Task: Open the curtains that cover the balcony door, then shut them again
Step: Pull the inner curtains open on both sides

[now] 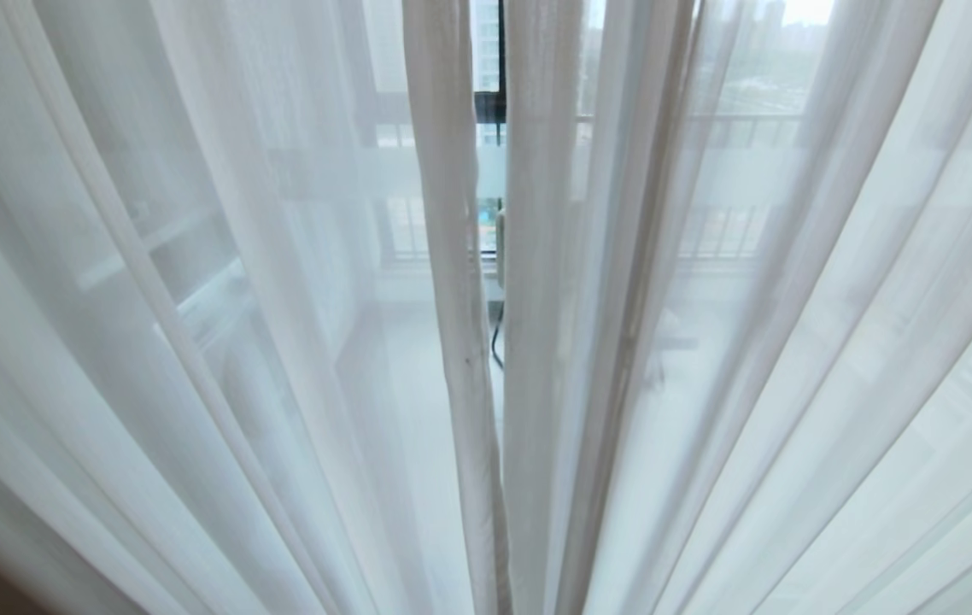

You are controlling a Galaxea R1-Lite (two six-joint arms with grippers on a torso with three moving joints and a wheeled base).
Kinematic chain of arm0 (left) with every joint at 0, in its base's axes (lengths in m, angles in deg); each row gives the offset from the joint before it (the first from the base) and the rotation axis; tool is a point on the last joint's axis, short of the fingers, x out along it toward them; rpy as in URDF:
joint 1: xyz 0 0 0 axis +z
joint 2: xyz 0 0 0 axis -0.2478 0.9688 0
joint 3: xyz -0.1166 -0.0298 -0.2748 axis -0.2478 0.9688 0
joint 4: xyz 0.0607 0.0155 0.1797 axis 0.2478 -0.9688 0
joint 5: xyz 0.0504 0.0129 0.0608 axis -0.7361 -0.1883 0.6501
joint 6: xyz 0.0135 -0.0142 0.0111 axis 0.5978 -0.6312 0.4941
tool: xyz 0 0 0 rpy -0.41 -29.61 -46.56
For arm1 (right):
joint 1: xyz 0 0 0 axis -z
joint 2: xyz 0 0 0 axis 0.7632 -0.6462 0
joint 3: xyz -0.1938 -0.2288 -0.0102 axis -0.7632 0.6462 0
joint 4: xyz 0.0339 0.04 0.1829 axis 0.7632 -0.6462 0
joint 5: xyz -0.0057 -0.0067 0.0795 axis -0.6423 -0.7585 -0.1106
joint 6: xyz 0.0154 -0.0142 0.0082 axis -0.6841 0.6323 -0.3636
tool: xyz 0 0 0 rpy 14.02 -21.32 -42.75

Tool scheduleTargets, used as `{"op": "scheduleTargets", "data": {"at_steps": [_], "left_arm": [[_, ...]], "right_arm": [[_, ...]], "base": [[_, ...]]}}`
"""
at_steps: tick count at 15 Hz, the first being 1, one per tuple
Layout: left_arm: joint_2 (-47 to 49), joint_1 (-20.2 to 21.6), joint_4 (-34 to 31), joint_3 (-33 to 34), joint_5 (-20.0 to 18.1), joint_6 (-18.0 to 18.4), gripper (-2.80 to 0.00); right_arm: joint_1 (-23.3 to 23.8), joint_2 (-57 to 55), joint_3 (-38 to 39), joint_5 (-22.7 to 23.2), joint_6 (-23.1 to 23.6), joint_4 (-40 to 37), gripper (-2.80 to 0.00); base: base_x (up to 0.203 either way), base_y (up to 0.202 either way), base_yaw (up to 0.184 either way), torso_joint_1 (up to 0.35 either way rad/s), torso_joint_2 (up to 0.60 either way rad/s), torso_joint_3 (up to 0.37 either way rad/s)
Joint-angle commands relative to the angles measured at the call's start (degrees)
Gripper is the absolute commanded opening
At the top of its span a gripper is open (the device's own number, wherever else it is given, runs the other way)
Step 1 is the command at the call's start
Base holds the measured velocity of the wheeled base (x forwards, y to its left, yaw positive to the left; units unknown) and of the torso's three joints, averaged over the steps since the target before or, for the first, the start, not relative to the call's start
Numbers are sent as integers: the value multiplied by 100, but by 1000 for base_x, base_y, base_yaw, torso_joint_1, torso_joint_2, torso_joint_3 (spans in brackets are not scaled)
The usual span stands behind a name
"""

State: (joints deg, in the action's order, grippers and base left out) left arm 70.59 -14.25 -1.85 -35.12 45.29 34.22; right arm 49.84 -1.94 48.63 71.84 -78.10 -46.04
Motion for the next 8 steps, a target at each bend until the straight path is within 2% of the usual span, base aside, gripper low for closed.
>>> {"op": "scheduleTargets", "data": {"at_steps": [1,3,5,8], "left_arm": [[653,-51,3,-281,-277,-106,-280],[1223,-294,23,-640,-728,-261,-280],[1759,-985,47,-1067,-1010,-392,-280],[2489,-2217,56,-1726,-1095,-530,-280]], "right_arm": [[-1,0,6,4,5,-1,-280],[-1,0,-1,4,5,-1,-280],[-1,0,7,4,5,-1,-280],[-1,0,6,4,5,-1,-280]], "base": [[0,0,0,0,0,0],[0,0,0,0,0,0],[0,0,0,0,0,0],[0,0,0,0,0,0]]}}
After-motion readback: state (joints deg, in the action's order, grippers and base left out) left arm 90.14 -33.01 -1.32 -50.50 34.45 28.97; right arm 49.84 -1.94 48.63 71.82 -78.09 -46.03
